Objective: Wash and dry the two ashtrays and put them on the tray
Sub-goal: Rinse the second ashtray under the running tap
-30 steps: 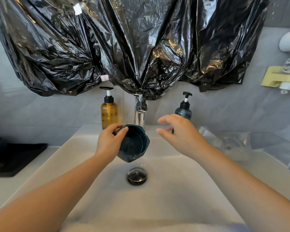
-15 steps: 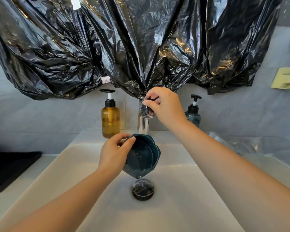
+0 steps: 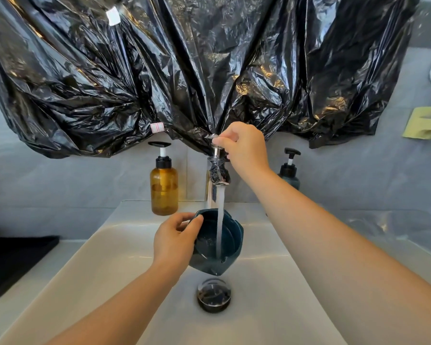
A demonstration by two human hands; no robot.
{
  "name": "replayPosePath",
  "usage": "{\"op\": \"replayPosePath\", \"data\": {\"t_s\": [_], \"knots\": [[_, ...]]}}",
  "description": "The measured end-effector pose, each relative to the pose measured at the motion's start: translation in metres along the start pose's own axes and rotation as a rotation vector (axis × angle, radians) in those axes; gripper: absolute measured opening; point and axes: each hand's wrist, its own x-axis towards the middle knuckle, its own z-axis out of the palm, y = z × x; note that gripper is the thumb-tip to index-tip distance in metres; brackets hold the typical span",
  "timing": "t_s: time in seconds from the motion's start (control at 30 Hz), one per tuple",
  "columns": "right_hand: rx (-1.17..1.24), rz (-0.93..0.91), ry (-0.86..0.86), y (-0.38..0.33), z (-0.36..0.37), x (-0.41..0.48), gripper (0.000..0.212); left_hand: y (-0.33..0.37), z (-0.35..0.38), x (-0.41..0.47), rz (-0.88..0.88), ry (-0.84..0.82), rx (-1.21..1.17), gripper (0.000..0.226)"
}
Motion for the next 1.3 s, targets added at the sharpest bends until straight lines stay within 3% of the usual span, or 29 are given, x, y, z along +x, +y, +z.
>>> {"op": "replayPosePath", "data": {"t_s": [0.07, 0.17, 0.23, 0.37, 0.57, 0.73, 0.9, 1.07, 1.3], "knots": [[0.045, 0.009, 0.008, 0.002, -0.003, -0.009, 0.015, -0.001, -0.001, 0.000, -0.014, -0.004, 0.009, 0.014], [0.139, 0.082, -0.018, 0.011, -0.010, -0.039, 0.028, -0.003, -0.003, 0.000, -0.039, -0.019, 0.016, 0.018], [0.088, 0.088, -0.021, 0.024, -0.015, -0.060, 0.023, -0.003, -0.003, 0.000, -0.082, -0.041, 0.007, 0.018], [-0.103, 0.164, -0.214, 0.042, -0.024, -0.079, 0.022, -0.003, 0.002, -0.004, -0.139, -0.118, 0.035, 0.014], [-0.124, 0.279, -0.346, 0.045, -0.027, -0.089, 0.027, -0.005, 0.002, -0.011, -0.166, -0.183, 0.054, 0.014], [-0.123, 0.462, -0.544, 0.054, -0.031, -0.112, 0.052, -0.002, -0.006, -0.006, -0.186, -0.171, 0.039, 0.011], [0.186, 0.741, -0.706, 0.052, -0.032, -0.123, 0.045, 0.004, -0.012, 0.000, -0.147, -0.082, -0.039, 0.011], [0.349, 0.719, -0.751, 0.048, -0.024, -0.124, 0.046, 0.005, -0.012, 0.000, -0.101, -0.063, -0.065, 0.007], [0.352, 0.727, -0.731, 0.047, -0.024, -0.129, 0.034, 0.001, -0.007, -0.002, -0.248, -0.188, -0.071, 0.023]]}}
